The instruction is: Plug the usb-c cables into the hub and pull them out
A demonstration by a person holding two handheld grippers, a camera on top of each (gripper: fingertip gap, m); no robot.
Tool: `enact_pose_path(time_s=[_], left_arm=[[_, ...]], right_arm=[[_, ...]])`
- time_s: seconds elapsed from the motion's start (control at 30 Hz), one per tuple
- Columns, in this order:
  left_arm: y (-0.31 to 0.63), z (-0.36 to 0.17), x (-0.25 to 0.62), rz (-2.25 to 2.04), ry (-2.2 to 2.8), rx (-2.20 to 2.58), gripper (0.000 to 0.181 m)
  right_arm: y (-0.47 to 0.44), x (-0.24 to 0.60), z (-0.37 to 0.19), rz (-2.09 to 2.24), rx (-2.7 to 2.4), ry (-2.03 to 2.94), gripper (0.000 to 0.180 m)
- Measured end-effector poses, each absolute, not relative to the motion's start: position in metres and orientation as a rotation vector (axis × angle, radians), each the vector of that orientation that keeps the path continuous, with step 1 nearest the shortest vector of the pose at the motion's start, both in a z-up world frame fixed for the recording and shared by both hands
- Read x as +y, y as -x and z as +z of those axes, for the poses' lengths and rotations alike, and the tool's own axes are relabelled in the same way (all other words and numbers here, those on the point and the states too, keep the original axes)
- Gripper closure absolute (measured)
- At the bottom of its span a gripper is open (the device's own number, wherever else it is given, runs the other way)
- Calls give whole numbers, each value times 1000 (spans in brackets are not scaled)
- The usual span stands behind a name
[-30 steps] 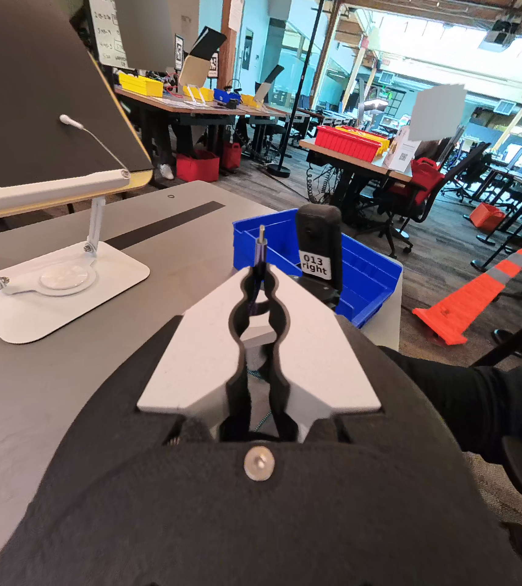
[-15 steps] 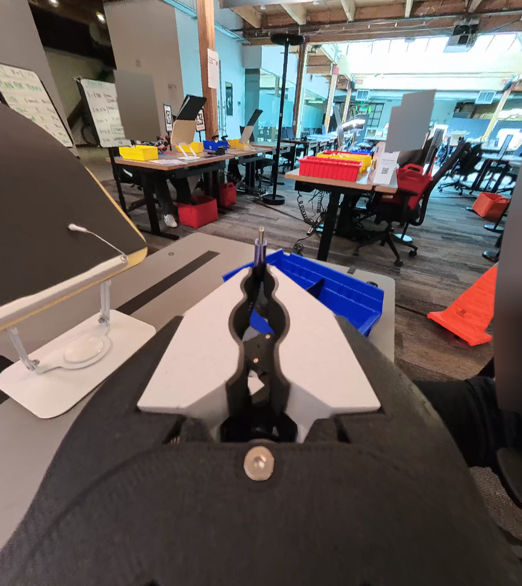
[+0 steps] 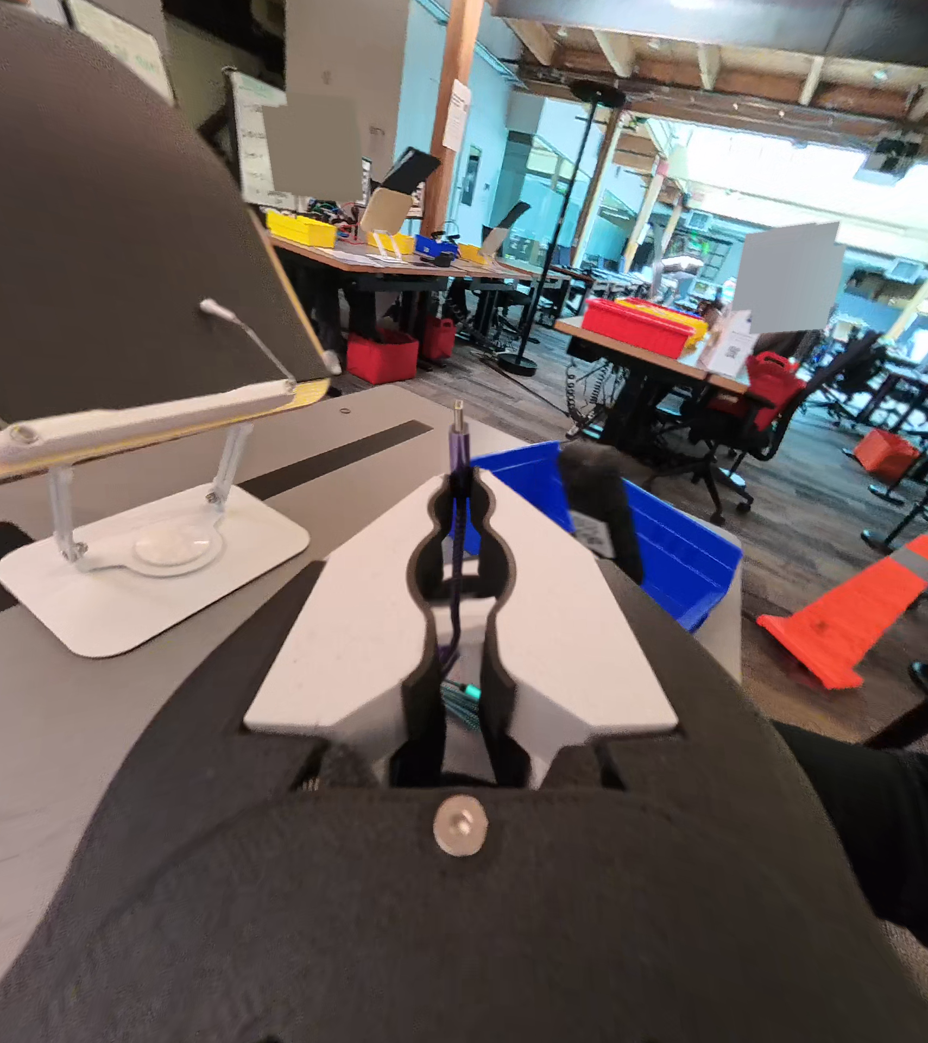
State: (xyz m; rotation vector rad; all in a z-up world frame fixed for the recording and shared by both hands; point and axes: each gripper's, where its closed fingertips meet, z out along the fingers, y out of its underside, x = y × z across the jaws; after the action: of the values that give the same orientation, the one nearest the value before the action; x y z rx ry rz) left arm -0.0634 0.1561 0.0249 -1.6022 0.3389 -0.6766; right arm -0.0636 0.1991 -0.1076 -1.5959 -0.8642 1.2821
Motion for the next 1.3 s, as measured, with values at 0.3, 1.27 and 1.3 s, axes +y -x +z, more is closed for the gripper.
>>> enact_pose_path(time_s=[0.3,1.27,1.3], left_arm=[[52,-20,178,-865,1640,196,178],[67,-41,148,-669,1871,550,177],[67,-40,148,-685,1863,529,177]], right_arm=[[56,172,-55,1003,-982,1198,132],[90,143,-107,781,-1370,1210,180],[89,144,-106,783,-1360,1209,180]])
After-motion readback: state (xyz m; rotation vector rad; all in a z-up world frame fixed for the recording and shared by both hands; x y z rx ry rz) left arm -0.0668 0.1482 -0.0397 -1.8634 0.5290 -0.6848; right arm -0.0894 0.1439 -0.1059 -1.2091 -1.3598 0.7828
